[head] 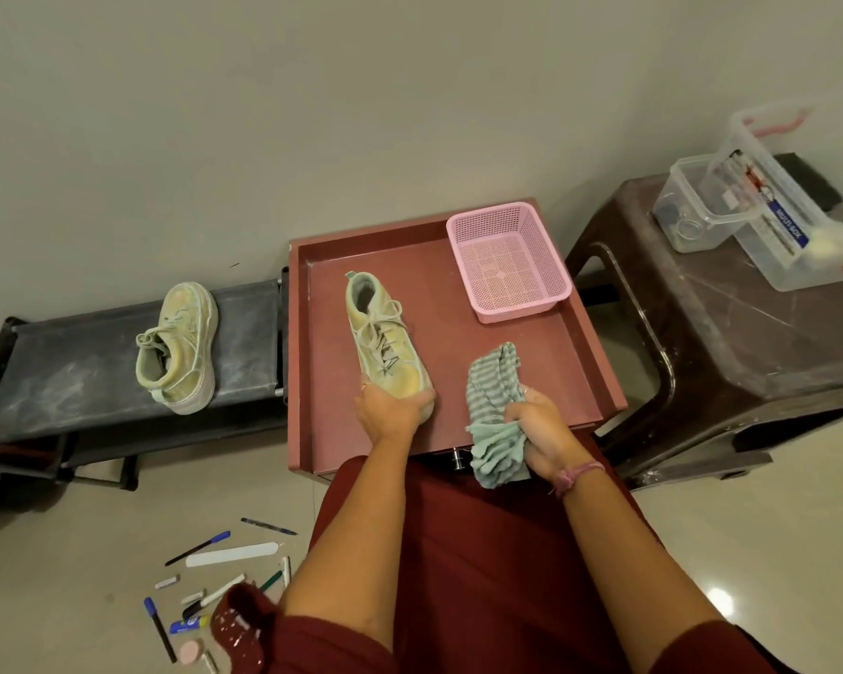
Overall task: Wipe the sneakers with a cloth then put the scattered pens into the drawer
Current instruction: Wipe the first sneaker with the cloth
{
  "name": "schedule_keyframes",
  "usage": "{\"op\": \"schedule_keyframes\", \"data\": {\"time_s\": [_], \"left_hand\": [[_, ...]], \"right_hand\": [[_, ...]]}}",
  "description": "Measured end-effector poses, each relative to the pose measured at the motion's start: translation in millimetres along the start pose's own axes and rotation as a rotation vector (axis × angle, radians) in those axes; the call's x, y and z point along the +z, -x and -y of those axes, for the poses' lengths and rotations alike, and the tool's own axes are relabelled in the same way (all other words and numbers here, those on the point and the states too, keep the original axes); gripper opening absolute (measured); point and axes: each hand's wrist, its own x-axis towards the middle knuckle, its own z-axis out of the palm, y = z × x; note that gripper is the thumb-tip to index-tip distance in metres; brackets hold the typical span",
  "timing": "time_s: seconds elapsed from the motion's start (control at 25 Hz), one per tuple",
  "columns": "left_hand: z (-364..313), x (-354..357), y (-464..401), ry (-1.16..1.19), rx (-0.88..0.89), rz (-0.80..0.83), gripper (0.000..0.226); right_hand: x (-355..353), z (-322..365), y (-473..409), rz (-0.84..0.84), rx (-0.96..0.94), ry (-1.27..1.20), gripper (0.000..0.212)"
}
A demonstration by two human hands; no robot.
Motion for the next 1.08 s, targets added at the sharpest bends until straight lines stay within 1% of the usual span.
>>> {"op": "schedule_keyframes", "data": {"time_s": [0.12,0.2,0.32,0.4,0.52,0.68,0.76,0.84,0.96,1.08], "left_hand": [[0.7,-19.1,-5.3,0.181,-0.055,0.029,0.092],[4.4,-35.8,-7.5,0.281,-0.067,0.058,0.095],[11.8,-61.1,-5.3,0.363,-0.07,0.076,0.104],[16.7,-76.3,1.1,0.419,-0.051,0.072,0.1],[24.7,-91.0,8.2,0.448,-0.045,0.049,0.097],[29.1,-102.3,9.9,0.589,-0.096,0.044,0.085],[34.5,-104.2,8.1,0.64,-0.1,0.052,0.073],[38.1,-104.9,8.9,0.694,-0.09,0.063,0.062],[41.7,-102.4,6.6,0.764,-0.084,0.071,0.054],[42.7,-98.0,3.1,0.791,-0.111,0.044,0.039]], "right_hand": [[4.3,8.5,0.0,0.062,-0.029,0.036,0.055],[13.6,12.0,3.1,0.112,-0.069,0.11,0.058],[31.2,11.8,3.8,0.168,-0.157,0.261,0.063],[42.9,9.3,0.1,0.201,-0.271,0.388,0.068],[65.2,5.0,3.5,0.23,-0.484,0.599,0.068],[95.7,-36.9,17.6,0.378,-0.768,1.011,0.076],[103.6,-54.9,20.1,0.426,-0.817,1.089,0.079],[107.9,-56.9,18.2,0.421,-0.838,1.126,0.082],[108.1,-54.5,7.7,0.412,-0.858,1.2,0.085],[91.3,-52.3,-23.8,0.321,-0.837,1.219,0.089]]}}
